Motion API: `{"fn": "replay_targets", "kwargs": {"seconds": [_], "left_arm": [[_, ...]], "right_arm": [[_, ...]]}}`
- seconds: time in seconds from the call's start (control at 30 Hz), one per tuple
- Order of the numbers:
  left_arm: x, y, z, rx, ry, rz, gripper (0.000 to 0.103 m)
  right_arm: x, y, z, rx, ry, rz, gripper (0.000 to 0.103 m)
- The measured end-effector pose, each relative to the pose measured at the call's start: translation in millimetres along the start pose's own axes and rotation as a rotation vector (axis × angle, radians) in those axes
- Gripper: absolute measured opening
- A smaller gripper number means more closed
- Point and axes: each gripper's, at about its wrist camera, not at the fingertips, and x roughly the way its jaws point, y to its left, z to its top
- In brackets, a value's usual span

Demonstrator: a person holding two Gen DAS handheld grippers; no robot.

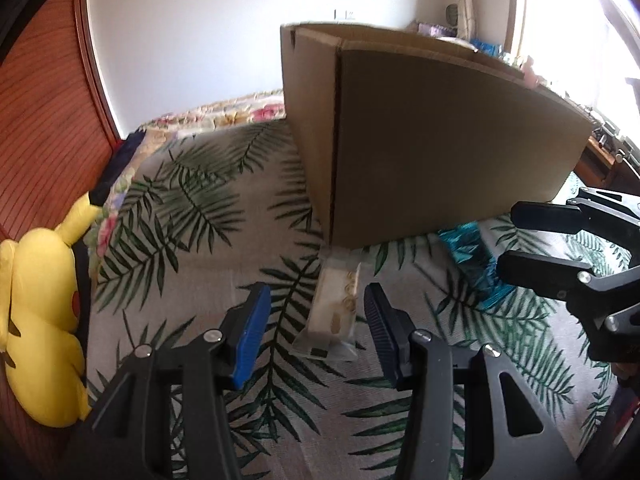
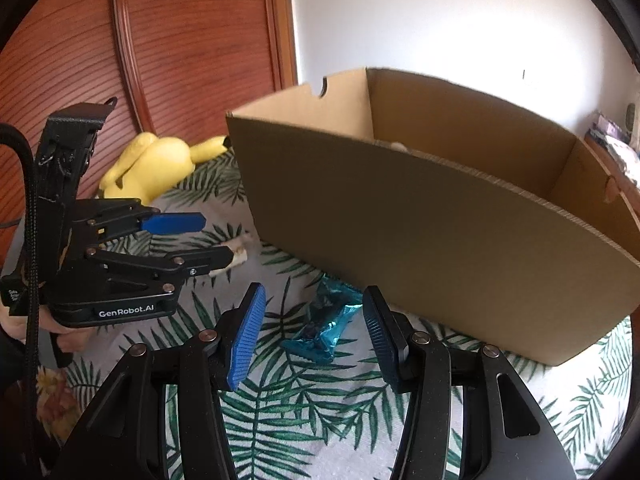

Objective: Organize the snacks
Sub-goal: 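Move both tools back toward the remaining snacks beside the box, then grasp the small white cake pack with the left tool while the right tool grasps the teal candy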

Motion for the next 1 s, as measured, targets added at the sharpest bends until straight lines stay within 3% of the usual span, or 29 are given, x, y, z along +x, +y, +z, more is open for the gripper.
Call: {"fn": "replay_targets", "kwargs": {"seconds": [0.4,0.63,1.0], "left_arm": [[8.4,-1.7,-1.1,0.008,0.024,0.005,0.048],[4.8,-8.5,-2.5,0.035,0.015,0.01,0.023],[-12.3,-27.0,-13.1,0.031,0.003,-0.002,0.02]], "right_arm": [[40.4,-4.7,-3.0,0.026,0.109,-0.006,0.045],[35.9,-3.2,-5.8,-0.017,0.114,-0.047,0.031],[15.0,-4.9,-23.2,-0.025,0.098,-0.036,0.021]]}}
